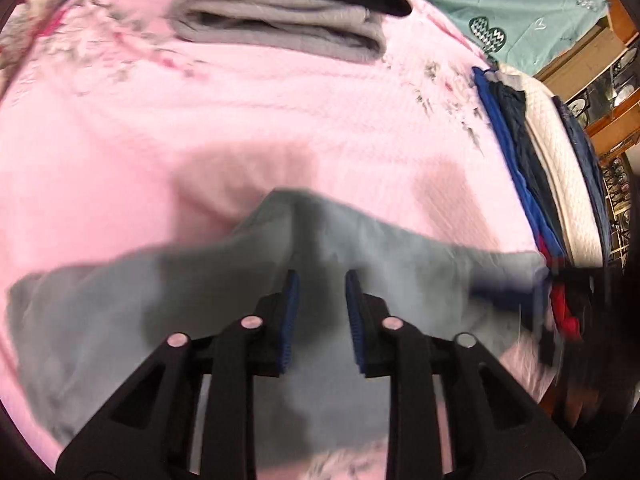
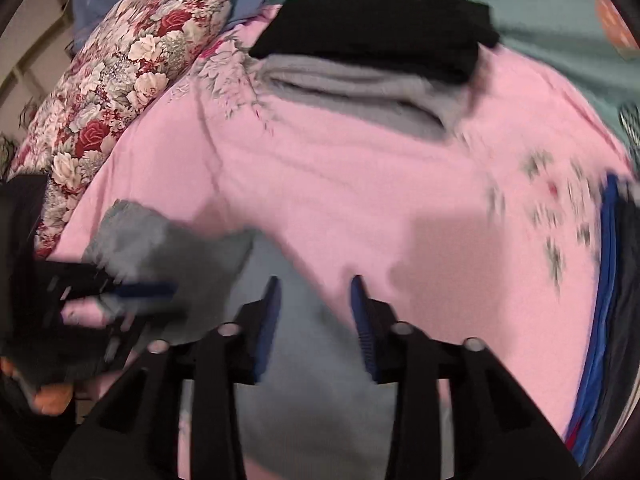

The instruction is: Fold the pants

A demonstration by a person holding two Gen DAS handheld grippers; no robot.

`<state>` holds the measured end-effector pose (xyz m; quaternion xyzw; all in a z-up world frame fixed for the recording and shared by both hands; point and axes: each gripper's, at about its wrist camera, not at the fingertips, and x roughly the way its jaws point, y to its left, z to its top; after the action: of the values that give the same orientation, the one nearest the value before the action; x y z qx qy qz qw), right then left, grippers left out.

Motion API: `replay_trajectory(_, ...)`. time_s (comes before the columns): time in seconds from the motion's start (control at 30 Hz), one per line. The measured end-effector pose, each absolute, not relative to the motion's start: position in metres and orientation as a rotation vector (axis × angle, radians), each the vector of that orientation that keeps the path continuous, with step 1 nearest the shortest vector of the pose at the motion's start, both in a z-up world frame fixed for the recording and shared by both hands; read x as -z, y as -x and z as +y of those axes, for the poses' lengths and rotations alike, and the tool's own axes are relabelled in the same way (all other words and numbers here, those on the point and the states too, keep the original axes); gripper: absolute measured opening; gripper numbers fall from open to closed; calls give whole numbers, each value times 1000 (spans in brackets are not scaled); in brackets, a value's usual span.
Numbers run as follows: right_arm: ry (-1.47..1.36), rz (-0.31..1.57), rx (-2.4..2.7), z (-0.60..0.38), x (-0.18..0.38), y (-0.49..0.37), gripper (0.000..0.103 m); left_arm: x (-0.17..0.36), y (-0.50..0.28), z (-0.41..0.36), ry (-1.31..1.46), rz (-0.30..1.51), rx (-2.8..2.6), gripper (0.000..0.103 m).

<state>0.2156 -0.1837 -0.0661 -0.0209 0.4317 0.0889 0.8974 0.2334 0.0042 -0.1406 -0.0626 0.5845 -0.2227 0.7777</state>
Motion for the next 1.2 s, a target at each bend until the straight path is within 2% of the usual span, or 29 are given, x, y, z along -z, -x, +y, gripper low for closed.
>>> replay_trajectory(0.03, 32, 918, -205, -180, 79, -203, 13, 145, -241, -6, 116, 1269, 486, 11)
replay_trajectory(0.07, 34, 936, -218, -171, 91, -192, 12, 151, -244, -11, 93, 1275, 472, 9)
replay_trajectory(0.2, 82, 923, -195, -141, 127, -160, 10, 155, -254, -18, 60, 1266, 441, 9)
replay_trajectory(0.4, 36, 976, -187, -131, 154, -168, 10, 158, -257, -17, 86, 1257, 448, 9)
replay_trajectory(0.5, 52, 955, -161, -125, 153, -163, 10, 160, -258, -19, 97, 1257, 453, 9)
replay_trajectory(0.6, -52, 946, -173, -136, 143, -156, 10, 154, -248, -14, 93, 1251, 455, 10)
replay_trajectory(0.67, -126, 897, -147, -159, 127, -140, 14, 142, -231, -7, 70, 1211, 451, 16)
replay_trajectory(0.73, -199, 817, -48, -201, 109, -110, 33, 131, -209, 4, 62, 1178, 436, 25)
replay_trajectory(0.8, -265, 761, 82, -249, 100, -76, 39, 127, -190, 15, 80, 1164, 433, 27)
replay_trajectory(0.97, -402, 782, 337, -364, 110, -12, 42, 141, -154, 21, 112, 1203, 447, 27)
replay_trajectory(1.2, -450, 833, 273, -411, 140, -10, 42, 155, -141, 11, 78, 1236, 408, 27)
